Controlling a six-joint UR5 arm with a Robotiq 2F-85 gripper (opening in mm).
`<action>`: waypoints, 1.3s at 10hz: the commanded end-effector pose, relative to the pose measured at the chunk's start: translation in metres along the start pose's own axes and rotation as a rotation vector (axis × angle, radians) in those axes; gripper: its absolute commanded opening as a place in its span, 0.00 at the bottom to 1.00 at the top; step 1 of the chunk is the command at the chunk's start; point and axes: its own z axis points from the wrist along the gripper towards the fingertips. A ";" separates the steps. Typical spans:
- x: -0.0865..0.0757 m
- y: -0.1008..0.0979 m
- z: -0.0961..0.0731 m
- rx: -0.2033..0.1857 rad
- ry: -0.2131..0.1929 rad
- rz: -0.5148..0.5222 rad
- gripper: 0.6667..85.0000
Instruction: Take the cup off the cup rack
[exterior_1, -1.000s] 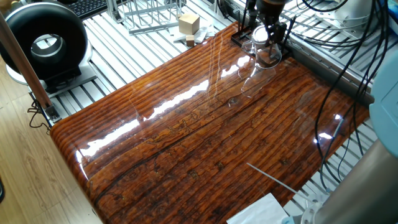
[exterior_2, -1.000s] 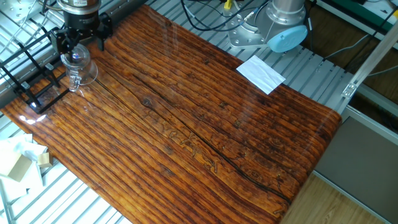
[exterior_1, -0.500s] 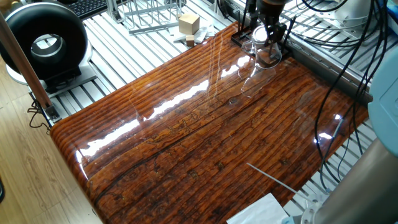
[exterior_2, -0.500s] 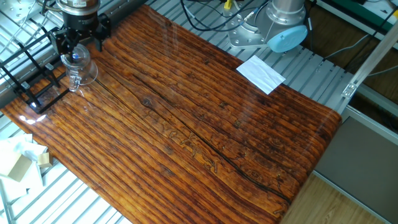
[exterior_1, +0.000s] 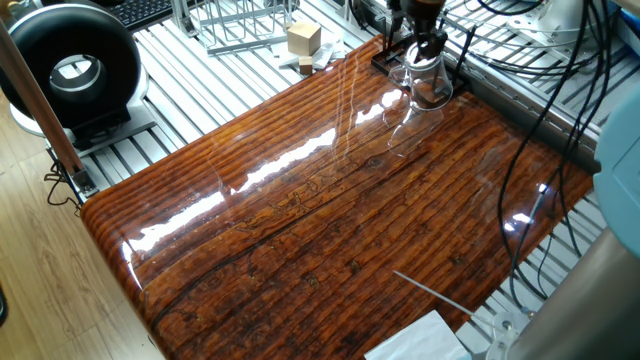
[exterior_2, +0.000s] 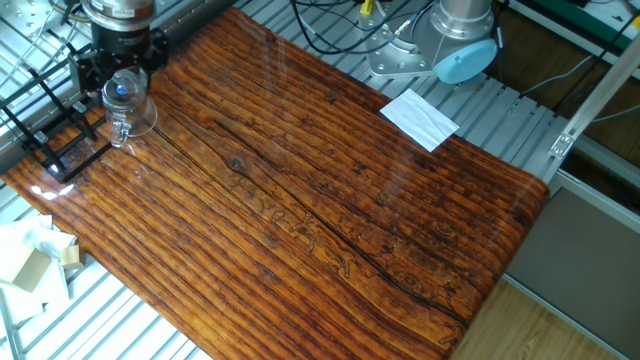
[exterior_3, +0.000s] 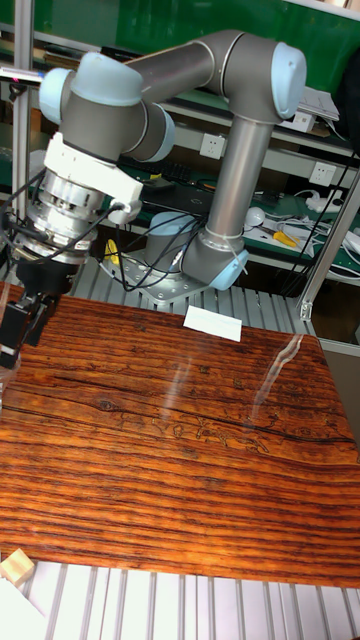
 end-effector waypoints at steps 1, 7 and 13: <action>-0.017 -0.011 -0.005 0.017 -0.019 0.059 0.85; -0.013 -0.008 0.008 0.008 0.038 0.206 0.82; -0.015 -0.005 0.013 0.006 0.037 0.314 0.81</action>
